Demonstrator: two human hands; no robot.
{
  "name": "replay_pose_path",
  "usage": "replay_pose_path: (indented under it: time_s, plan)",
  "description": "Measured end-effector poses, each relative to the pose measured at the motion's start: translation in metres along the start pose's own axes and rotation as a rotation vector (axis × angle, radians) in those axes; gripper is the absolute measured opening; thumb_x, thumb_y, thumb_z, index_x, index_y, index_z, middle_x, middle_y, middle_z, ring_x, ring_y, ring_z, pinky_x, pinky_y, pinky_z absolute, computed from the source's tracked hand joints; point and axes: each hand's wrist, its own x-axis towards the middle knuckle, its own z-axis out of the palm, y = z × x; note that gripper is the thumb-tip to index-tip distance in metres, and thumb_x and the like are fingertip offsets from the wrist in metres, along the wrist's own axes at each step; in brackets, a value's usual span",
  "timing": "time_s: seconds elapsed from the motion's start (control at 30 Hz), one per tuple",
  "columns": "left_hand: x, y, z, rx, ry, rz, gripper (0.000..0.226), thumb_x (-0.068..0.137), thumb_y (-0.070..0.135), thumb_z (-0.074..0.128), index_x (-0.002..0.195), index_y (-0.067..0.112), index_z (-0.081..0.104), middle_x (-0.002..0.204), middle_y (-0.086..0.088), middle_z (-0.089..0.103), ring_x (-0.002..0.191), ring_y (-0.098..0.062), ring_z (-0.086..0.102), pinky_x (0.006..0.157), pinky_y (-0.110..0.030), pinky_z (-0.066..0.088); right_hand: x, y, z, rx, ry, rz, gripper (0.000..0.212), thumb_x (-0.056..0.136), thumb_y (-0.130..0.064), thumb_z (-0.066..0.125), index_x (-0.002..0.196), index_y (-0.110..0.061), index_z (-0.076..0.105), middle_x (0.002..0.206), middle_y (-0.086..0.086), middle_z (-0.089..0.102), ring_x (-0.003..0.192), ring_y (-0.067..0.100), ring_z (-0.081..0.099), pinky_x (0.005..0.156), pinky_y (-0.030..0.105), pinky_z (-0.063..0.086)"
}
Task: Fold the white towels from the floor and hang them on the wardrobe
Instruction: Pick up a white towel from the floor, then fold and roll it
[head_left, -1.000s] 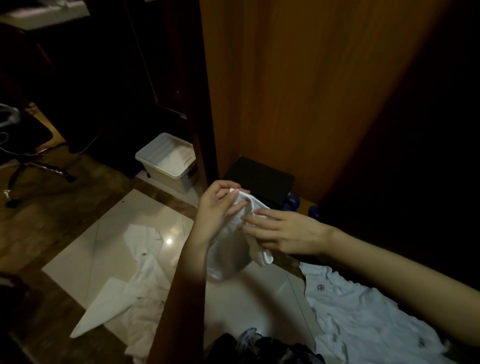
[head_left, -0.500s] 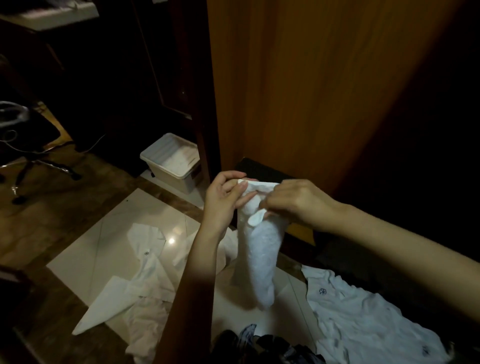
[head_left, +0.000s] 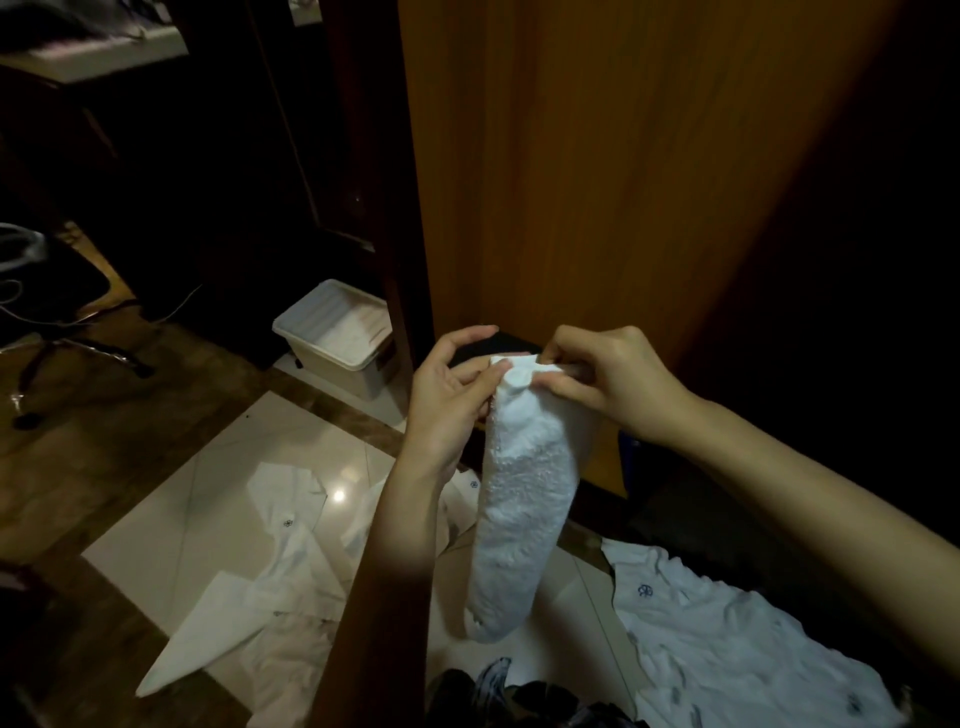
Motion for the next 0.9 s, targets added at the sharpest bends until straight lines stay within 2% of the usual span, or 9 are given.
replay_pose_path:
  time_s: [0.13, 0.2, 0.33, 0.47, 0.57, 0.67, 0.77, 0.83, 0.9]
  plan:
    - [-0.002, 0.004, -0.002, 0.028, -0.033, -0.006, 0.033, 0.083, 0.011, 0.061, 0.114, 0.020, 0.055, 0.088, -0.003, 0.075, 0.078, -0.013, 0.071, 0.063, -0.022, 0.056, -0.003, -0.003, 0.006, -0.015, 0.006, 0.025, 0.021, 0.087, -0.030, 0.064, 0.089, -0.009, 0.062, 0.072, 0.001, 0.063, 0.060, 0.010, 0.056, 0.054, 0.016, 0.040]
    - [-0.005, 0.007, -0.003, 0.049, -0.056, -0.009, 0.040, 0.078, 0.016, 0.064, 0.117, 0.022, 0.054, 0.090, -0.002, 0.075, 0.083, -0.014, 0.071, 0.068, -0.024, 0.057, -0.005, -0.004, 0.009, -0.029, 0.028, 0.036, 0.021, 0.086, -0.029, 0.064, 0.088, -0.009, 0.062, 0.072, -0.004, 0.060, 0.059, 0.005, 0.051, 0.055, 0.012, 0.037]
    - [-0.008, 0.009, -0.007, 0.099, -0.116, -0.011, 0.070, 0.061, 0.006, 0.075, 0.124, 0.024, 0.049, 0.097, -0.003, 0.074, 0.096, -0.018, 0.070, 0.079, -0.026, 0.055, -0.007, -0.006, 0.012, -0.037, 0.047, 0.054, 0.016, 0.086, -0.023, 0.067, 0.089, -0.008, 0.062, 0.074, -0.006, 0.057, 0.062, 0.001, 0.047, 0.057, 0.008, 0.033]
    - [-0.009, 0.010, -0.008, 0.201, -0.161, 0.016, 0.081, 0.060, 0.003, 0.077, 0.131, 0.023, 0.044, 0.105, -0.004, 0.073, 0.104, -0.018, 0.067, 0.086, -0.025, 0.052, -0.013, -0.005, 0.015, -0.055, 0.085, 0.036, 0.015, 0.087, -0.024, 0.066, 0.089, -0.009, 0.062, 0.074, -0.007, 0.056, 0.063, -0.002, 0.043, 0.063, 0.005, 0.038]
    - [-0.009, 0.009, -0.006, 0.234, -0.162, 0.042, 0.079, 0.063, 0.000, 0.076, 0.132, 0.020, 0.044, 0.105, -0.006, 0.072, 0.104, -0.019, 0.067, 0.087, -0.025, 0.052, -0.019, -0.003, 0.015, -0.053, 0.108, 0.038, 0.022, 0.089, -0.032, 0.060, 0.088, -0.011, 0.061, 0.075, -0.004, 0.059, 0.066, 0.003, 0.048, 0.063, 0.008, 0.037]
    - [-0.008, 0.007, -0.003, 0.243, -0.145, 0.056, 0.070, 0.067, -0.001, 0.074, 0.126, 0.025, 0.048, 0.100, -0.004, 0.074, 0.101, -0.020, 0.068, 0.090, -0.030, 0.053, -0.021, -0.002, 0.012, -0.085, 0.122, 0.002, 0.023, 0.088, -0.033, 0.057, 0.085, -0.011, 0.062, 0.081, 0.001, 0.059, 0.077, 0.011, 0.049, 0.067, 0.017, 0.034]
    - [-0.008, 0.006, -0.001, 0.256, -0.138, 0.063, 0.062, 0.075, -0.009, 0.068, 0.121, 0.028, 0.049, 0.097, -0.004, 0.074, 0.098, -0.019, 0.069, 0.088, -0.030, 0.054, -0.023, 0.002, 0.008, -0.153, 0.140, 0.039, 0.028, 0.082, -0.042, 0.060, 0.083, -0.015, 0.067, 0.106, 0.005, 0.060, 0.102, 0.017, 0.046, 0.081, 0.033, 0.036]
    - [-0.008, 0.005, -0.002, 0.248, -0.132, 0.070, 0.059, 0.078, -0.009, 0.066, 0.120, 0.028, 0.050, 0.095, -0.003, 0.074, 0.095, -0.019, 0.070, 0.082, -0.027, 0.055, -0.025, 0.006, 0.001, -0.026, 0.058, 0.130, 0.034, 0.078, -0.051, 0.063, 0.085, -0.018, 0.068, 0.120, 0.001, 0.058, 0.115, 0.014, 0.045, 0.092, 0.035, 0.038]
    - [-0.008, 0.004, -0.004, 0.230, -0.117, 0.077, 0.056, 0.080, -0.010, 0.064, 0.120, 0.028, 0.050, 0.092, -0.002, 0.075, 0.093, -0.018, 0.070, 0.078, -0.025, 0.055, -0.031, 0.009, -0.002, 0.151, -0.020, 0.208, 0.038, 0.074, -0.053, 0.070, 0.088, -0.018, 0.070, 0.112, -0.005, 0.064, 0.109, 0.009, 0.054, 0.090, 0.033, 0.046]
